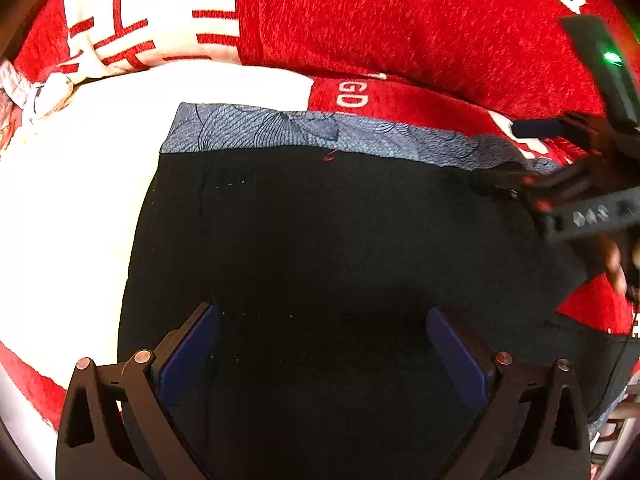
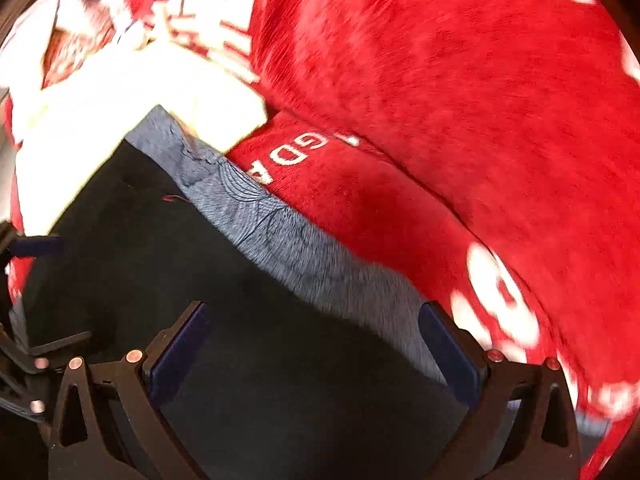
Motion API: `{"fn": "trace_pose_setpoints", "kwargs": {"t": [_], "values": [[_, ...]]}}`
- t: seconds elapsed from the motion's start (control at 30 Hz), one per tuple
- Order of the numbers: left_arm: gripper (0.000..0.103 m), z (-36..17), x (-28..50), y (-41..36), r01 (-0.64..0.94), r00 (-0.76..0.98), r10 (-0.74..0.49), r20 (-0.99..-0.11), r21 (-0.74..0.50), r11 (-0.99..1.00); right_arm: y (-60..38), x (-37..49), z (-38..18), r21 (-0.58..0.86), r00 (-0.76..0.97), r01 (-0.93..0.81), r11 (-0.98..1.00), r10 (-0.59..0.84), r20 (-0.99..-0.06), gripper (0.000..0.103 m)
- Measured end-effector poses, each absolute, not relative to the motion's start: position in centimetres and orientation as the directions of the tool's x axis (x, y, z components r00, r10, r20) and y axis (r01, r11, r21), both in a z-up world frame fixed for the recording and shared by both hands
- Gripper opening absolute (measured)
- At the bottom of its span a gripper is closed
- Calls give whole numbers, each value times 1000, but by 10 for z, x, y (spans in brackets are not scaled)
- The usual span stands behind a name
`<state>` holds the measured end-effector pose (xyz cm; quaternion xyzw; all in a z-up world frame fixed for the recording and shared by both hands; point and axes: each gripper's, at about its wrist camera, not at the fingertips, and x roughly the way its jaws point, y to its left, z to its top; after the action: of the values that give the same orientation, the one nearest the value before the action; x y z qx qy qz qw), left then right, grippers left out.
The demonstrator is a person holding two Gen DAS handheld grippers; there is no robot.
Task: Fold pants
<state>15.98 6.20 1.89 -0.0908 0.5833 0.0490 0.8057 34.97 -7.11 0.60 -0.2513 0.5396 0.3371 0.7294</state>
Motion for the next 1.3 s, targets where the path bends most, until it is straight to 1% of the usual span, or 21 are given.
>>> {"fn": "trace_pose_setpoints", "kwargs": {"t": [0.13,0.23,0.3,0.33,0.37,0.4,0.43,0.47,0.5,0.6,0.67,0.7,0.8,0.9,0.97,1.0,1.1,1.2,1.23,1.27,1.3], "values": [[103,16,163,67,-196,316,-34,-948,-100,976,-64,369,-21,43,109,-820,571,229,-967,103],[103,14,166,67,-191,317,-32,-948,-97,977,-66,382,-33,158,3,-827,539,286,-958,103],[103,14,168,67,-190,318,-29,-948,-93,977,-68,388,-36,207,-34,-827,522,321,-946,103],[103,13,169,66,-189,318,-30,-948,-94,978,-67,390,-36,213,-47,-835,507,320,-946,101],[103,14,170,65,-187,318,-31,-948,-95,978,-66,392,-36,218,-58,-839,499,317,-947,97],[103,14,172,64,-187,315,-32,-949,-95,978,-65,392,-34,236,-80,-844,482,322,-943,92],[103,15,173,64,-188,314,-33,-949,-97,977,-64,391,-29,253,-97,-849,463,334,-938,70],[103,16,175,64,-189,315,-39,-948,-103,976,-63,388,-23,289,-132,-850,441,354,-926,35],[103,18,177,64,-193,316,-42,-948,-107,975,-62,384,-20,305,-154,-849,431,352,-923,28],[103,25,186,64,-195,325,-61,-944,-129,972,-55,364,-13,208,-93,-891,404,287,-953,22],[103,29,193,70,-215,329,-119,-937,-197,957,-53,354,-1,137,-19,-902,410,278,-960,9],[103,32,196,76,-240,334,-138,-933,-225,944,-54,343,11,77,46,-911,405,286,-957,8],[103,41,209,93,-319,345,-163,-924,-279,906,-62,315,40,-29,179,-909,416,327,-928,8],[103,40,228,111,-400,359,-264,-895,-403,823,-74,293,56,-78,249,-898,432,353,-902,8],[103,31,243,120,-475,342,-315,-885,-452,755,-77,280,57,-108,287,-887,448,354,-890,8],[103,26,248,122,-500,335,-322,-886,-457,735,-77,276,56,-121,299,-885,451,349,-888,8],[103,18,258,121,-574,295,-275,-915,-400,715,-71,260,46,-174,345,-872,457,322,-881,8],[103,3,267,117,-597,241,-246,-939,-343,725,-70,249,42,-211,378,-864,457,310,-872,8],[101,-1,266,117,-604,225,-239,-945,-328,727,-72,247,42,-214,382,-862,460,310,-870,8],[85,-3,266,115,-611,213,-216,-953,-302,732,-73,245,43,-215,386,-859,464,313,-868,8],[71,-2,266,113,-608,199,-169,-965,-257,751,-73,243,44,-222,393,-858,464,314,-864,8]]}}
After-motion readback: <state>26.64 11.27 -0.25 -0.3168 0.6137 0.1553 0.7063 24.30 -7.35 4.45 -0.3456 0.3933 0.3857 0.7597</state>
